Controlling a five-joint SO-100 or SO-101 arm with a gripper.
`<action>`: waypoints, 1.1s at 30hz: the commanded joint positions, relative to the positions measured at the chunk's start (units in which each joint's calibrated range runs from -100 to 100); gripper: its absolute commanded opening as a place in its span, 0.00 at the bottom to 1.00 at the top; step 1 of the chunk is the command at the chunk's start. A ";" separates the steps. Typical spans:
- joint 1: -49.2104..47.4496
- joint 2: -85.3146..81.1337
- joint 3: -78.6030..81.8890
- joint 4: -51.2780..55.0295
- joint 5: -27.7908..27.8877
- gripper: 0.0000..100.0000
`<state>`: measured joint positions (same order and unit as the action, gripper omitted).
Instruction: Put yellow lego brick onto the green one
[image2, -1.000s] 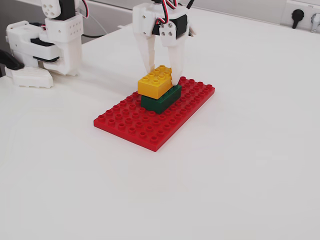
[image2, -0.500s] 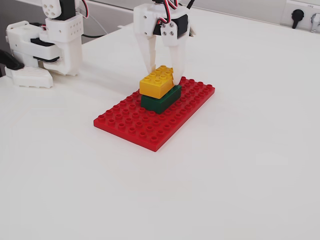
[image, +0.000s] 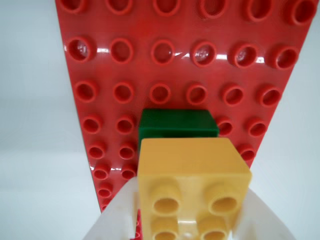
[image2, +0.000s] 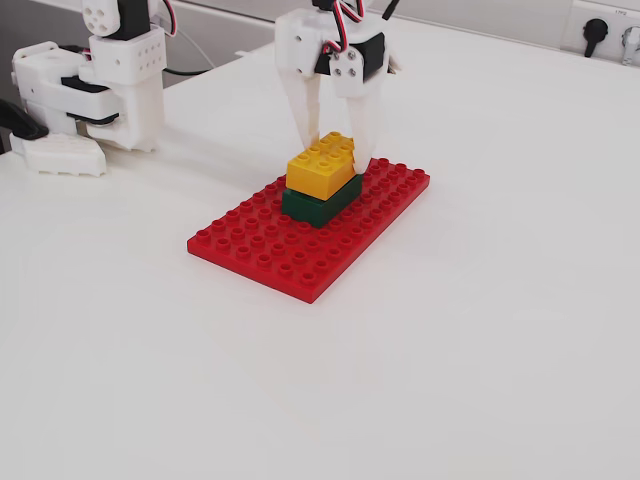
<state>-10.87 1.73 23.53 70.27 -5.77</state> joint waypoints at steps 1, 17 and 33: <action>1.51 2.08 -1.17 0.15 0.66 0.10; 1.07 -4.79 0.46 2.66 1.24 0.10; 1.00 -7.30 3.44 0.84 1.44 0.10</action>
<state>-9.84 -4.09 27.95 72.77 -4.42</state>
